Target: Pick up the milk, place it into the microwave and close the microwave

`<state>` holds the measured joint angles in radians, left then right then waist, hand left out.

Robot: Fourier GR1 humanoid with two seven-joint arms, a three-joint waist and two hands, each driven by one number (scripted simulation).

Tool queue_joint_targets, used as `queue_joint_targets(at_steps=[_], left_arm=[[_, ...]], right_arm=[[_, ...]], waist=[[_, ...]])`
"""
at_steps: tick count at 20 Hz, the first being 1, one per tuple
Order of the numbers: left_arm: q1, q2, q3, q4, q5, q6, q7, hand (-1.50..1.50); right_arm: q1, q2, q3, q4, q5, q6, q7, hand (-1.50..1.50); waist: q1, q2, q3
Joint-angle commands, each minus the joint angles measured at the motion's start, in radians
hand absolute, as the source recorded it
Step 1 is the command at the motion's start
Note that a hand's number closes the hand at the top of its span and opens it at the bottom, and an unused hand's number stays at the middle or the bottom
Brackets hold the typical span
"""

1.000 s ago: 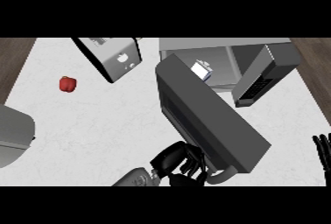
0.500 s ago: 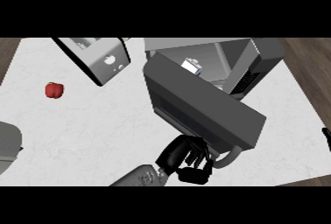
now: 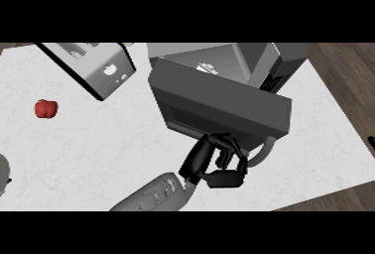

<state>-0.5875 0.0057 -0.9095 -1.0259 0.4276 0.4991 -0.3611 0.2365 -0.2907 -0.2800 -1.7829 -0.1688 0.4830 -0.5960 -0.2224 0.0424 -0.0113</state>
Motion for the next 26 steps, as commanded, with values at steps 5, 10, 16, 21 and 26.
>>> queue_joint_targets(at_steps=[5,10,16,21,26], left_arm=[[-0.119,-0.005,0.070,0.053,0.153,0.029,-0.050,1.50],[-0.193,-0.006,0.112,0.135,0.222,0.035,-0.052,1.50],[-0.275,-0.006,0.157,0.189,0.299,0.006,-0.086,1.50],[-0.326,-0.006,0.192,0.229,0.355,0.002,-0.124,1.50],[-0.341,-0.006,0.197,0.265,0.388,0.002,-0.160,1.50]], right_arm=[[-0.043,-0.042,0.002,-0.045,-0.065,0.035,0.060,-1.50],[-0.044,-0.077,-0.016,-0.051,-0.098,0.057,0.087,-1.50],[-0.074,-0.112,-0.034,-0.051,-0.121,0.059,0.127,-1.50],[-0.109,-0.133,-0.047,-0.046,-0.170,0.065,0.158,-1.50],[-0.131,-0.158,-0.071,-0.030,-0.191,0.070,0.166,-1.50]], waist=[[-0.048,0.022,0.000],[-0.071,0.026,0.004],[-0.088,0.038,0.003],[-0.102,0.047,0.003],[-0.112,0.051,0.007]])
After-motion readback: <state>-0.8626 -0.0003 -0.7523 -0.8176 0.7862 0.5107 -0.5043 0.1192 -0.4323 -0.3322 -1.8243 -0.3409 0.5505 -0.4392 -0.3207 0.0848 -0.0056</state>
